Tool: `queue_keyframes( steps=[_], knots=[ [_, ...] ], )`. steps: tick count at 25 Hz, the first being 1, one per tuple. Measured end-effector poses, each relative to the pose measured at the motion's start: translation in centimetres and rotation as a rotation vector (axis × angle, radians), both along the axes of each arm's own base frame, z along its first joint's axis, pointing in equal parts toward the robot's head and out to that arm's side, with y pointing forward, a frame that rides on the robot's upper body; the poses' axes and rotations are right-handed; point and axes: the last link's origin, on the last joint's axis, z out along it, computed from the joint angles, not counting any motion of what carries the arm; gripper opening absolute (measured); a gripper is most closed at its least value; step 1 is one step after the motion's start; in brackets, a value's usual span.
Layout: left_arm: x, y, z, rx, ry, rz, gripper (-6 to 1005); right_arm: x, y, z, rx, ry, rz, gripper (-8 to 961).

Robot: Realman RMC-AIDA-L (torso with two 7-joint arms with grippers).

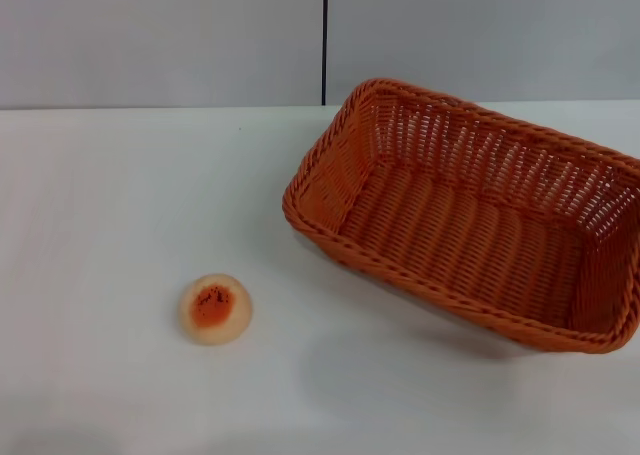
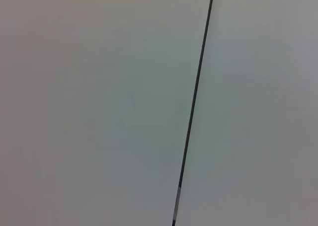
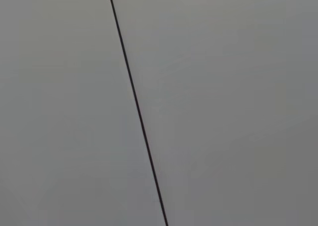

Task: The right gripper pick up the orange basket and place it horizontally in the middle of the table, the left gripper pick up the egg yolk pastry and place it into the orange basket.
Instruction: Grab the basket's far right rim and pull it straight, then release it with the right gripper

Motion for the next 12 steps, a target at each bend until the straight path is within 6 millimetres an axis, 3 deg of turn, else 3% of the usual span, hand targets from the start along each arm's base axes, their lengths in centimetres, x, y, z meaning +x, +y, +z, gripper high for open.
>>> queue_keyframes(
  steps=[12],
  knots=[
    [0.33,-0.55,0.23,0.020,0.003,-0.022,773,-0.25,0.33,0.35,-0.008,-0.006,0.015,824]
  ],
)
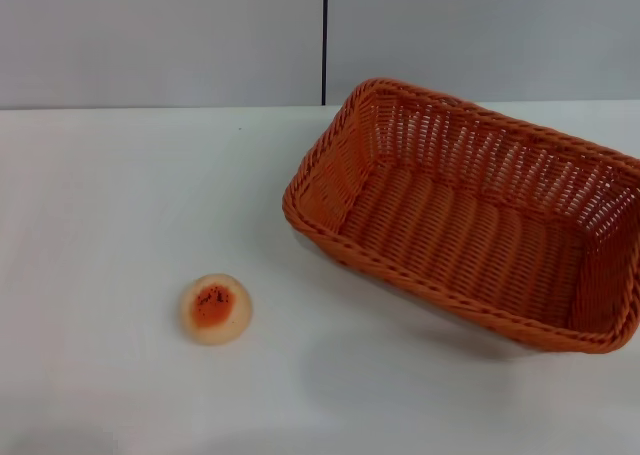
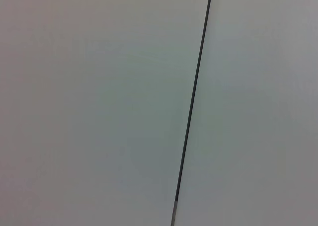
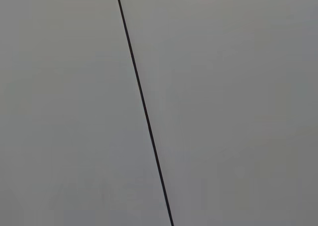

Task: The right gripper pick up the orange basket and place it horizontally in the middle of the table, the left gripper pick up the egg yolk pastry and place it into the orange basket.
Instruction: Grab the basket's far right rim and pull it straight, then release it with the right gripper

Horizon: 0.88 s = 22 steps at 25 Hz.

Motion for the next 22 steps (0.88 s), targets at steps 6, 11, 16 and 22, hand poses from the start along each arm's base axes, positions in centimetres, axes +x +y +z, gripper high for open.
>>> queue_keyframes(
  steps=[6,11,16,22],
  knots=[
    [0.1,-0.1,0.5,0.021,0.003,-0.018,773,-0.7,1.4,2.7,-0.092,-0.039,-0.005,825],
    [-0.1,0.0,0.7,0.015,-0.003,-0.016,773,-3.5,3.8,5.3,-0.295,-0.127,-0.017,825],
    [0.0,0.2,0.7,0.007,0.003,-0.020,772,-7.0,6.9,6.5,-0.511,-0.196,-0.089,825],
    [-0.1,0.0,0.6,0.001,0.005,-0.015,772,-10.0,10.5,6.8,-0.752,-0.215,-0.133,824]
  ],
)
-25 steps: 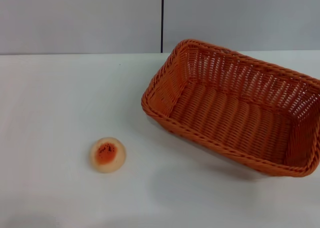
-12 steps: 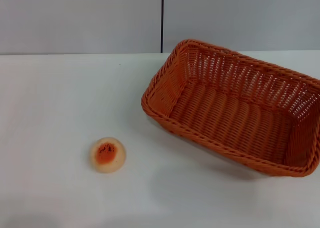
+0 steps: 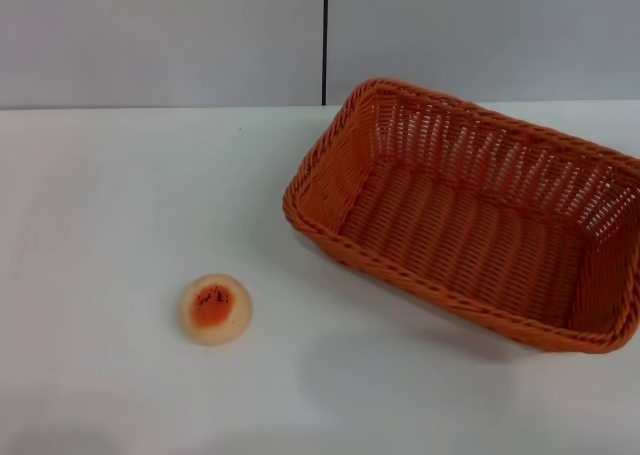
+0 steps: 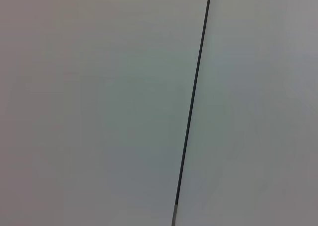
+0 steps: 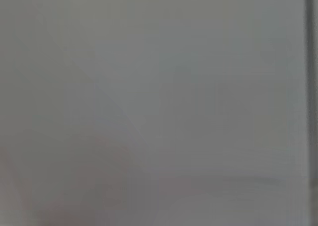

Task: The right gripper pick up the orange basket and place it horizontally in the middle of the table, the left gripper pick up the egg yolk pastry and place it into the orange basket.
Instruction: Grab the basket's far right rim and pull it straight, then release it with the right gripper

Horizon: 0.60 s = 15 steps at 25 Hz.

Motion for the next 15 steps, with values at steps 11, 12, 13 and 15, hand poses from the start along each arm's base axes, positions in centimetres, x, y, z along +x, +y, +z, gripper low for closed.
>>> queue_keyframes(
  steps=[11,12,13,15],
  knots=[
    [0.0,-0.3,-0.4,-0.024,0.005,0.001,772,-2.2,5.0,-1.6,-0.415,0.072,-0.060,824],
    [0.0,-0.3,-0.4,-0.025,0.005,0.000,772,-2.3,5.2,-1.9,-0.436,0.059,-0.067,824],
    [0.0,-0.4,-0.4,-0.026,0.005,0.000,772,-2.5,5.4,-2.2,-0.459,0.044,-0.073,825],
    [0.1,-0.4,-0.4,-0.027,0.005,0.000,772,-2.9,5.6,-3.0,-0.500,0.026,-0.071,825]
  ],
)
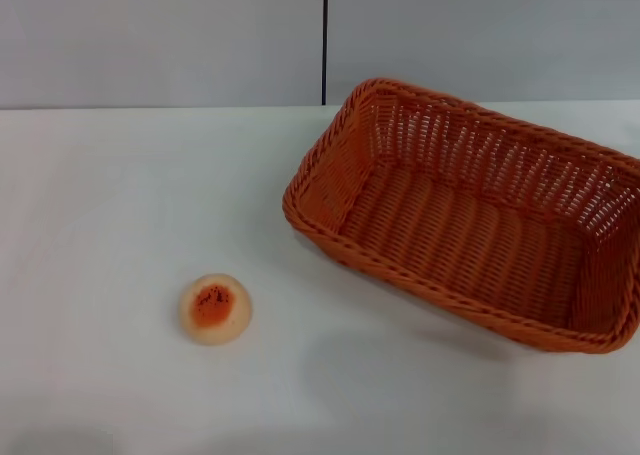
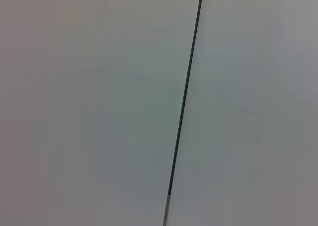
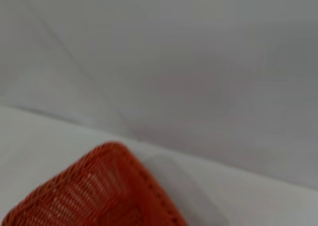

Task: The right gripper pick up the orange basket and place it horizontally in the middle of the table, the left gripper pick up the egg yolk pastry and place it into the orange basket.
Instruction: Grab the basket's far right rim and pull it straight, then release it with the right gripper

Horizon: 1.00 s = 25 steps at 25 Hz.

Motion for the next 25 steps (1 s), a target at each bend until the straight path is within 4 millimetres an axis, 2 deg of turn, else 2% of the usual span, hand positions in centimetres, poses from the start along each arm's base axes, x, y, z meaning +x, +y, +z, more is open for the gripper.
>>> queue_keyframes(
  steps=[5,12,25],
  knots=[
    [0.1,0.0,-0.2,-0.012,0.000,-0.007,772,-0.9,0.0,-2.8,-0.067,0.017,0.018,823],
    [0.2,0.0,-0.2,-0.016,0.003,-0.014,772,-1.3,-0.2,-6.0,-0.065,0.025,0.023,821],
    [0.0,0.1,0.0,-0.021,0.010,-0.011,771,0.1,-0.1,-9.0,-0.052,-0.045,0.015,817]
  ],
)
